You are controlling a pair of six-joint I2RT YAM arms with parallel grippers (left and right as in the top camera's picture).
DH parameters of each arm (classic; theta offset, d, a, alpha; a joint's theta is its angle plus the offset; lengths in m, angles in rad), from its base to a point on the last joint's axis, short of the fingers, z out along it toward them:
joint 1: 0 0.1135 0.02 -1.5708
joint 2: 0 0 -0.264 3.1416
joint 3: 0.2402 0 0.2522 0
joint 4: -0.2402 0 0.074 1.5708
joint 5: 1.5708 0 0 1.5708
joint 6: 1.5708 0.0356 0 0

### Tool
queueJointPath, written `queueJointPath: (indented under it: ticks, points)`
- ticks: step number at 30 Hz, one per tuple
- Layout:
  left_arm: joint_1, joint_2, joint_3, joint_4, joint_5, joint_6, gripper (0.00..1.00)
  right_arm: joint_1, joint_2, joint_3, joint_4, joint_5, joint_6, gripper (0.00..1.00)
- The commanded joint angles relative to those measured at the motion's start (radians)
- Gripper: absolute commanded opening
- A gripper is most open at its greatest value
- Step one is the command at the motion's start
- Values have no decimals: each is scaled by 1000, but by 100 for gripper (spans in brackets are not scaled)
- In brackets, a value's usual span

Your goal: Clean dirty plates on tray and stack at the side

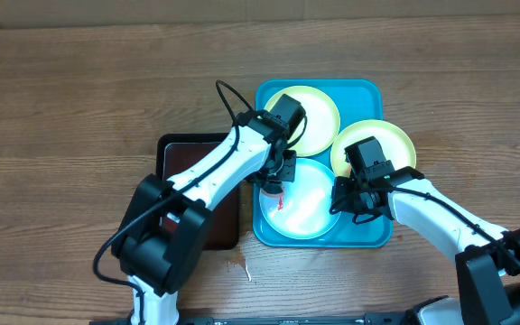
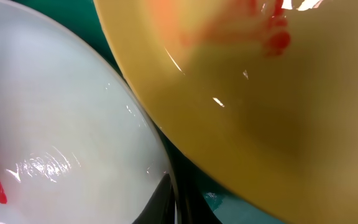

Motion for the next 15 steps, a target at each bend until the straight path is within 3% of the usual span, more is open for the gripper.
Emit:
queueJointPath:
  ticks: [1, 6, 15]
  points:
    - [-9, 55, 20, 0, 68, 23, 4, 0, 18, -13, -9, 45, 16, 4]
    - [-3, 57, 38, 0, 92, 25, 4, 0, 18, -13, -11, 45, 16, 4]
    - [-43, 84, 38, 58, 316, -5, 4, 0, 18, -13, -12, 45, 16, 4]
